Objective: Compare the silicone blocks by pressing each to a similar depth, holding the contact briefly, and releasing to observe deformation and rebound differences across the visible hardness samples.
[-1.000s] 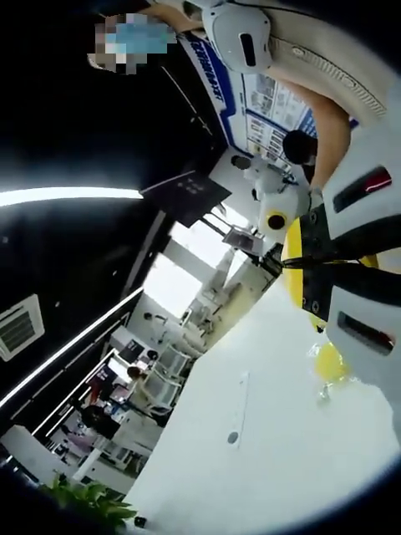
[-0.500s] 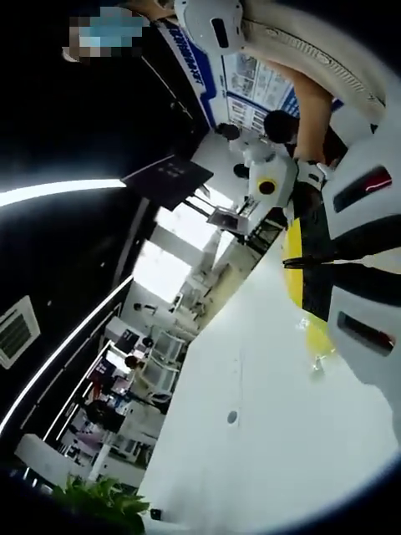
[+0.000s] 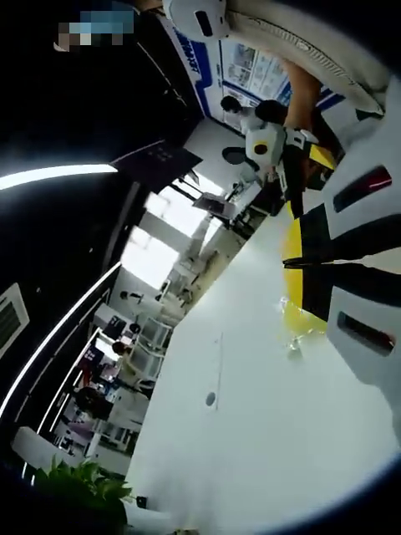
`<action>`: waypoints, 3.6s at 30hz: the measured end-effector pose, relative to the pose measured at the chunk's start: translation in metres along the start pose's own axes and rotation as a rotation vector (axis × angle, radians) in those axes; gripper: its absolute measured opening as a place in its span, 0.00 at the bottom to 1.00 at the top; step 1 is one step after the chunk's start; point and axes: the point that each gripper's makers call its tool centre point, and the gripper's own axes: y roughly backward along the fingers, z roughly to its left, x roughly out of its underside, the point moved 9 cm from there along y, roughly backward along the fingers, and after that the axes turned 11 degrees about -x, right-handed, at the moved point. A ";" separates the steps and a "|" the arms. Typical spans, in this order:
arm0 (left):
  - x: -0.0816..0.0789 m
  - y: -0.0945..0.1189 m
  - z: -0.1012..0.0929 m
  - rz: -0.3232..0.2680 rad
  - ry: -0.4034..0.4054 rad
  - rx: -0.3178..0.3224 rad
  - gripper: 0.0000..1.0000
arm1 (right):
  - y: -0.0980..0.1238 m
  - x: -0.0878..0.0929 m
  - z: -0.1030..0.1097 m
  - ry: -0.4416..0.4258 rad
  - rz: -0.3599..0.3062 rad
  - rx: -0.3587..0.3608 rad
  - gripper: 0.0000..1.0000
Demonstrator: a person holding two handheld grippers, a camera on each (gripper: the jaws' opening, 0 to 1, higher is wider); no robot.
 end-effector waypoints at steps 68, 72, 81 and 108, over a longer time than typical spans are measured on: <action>-0.003 -0.056 0.181 0.061 -0.083 -0.424 0.28 | 0.045 0.025 -0.007 -0.092 -0.011 0.165 0.68; -0.006 -0.043 0.168 0.038 -0.088 -0.431 0.36 | 0.043 0.023 -0.003 -0.081 -0.007 0.151 0.68; -0.013 0.005 0.112 -0.054 -0.112 -0.412 0.54 | 0.038 0.011 0.009 -0.043 -0.030 0.096 0.70; 0.071 0.115 -0.023 -0.080 -0.287 -0.344 0.71 | 0.039 0.003 0.032 0.060 -0.229 0.031 0.78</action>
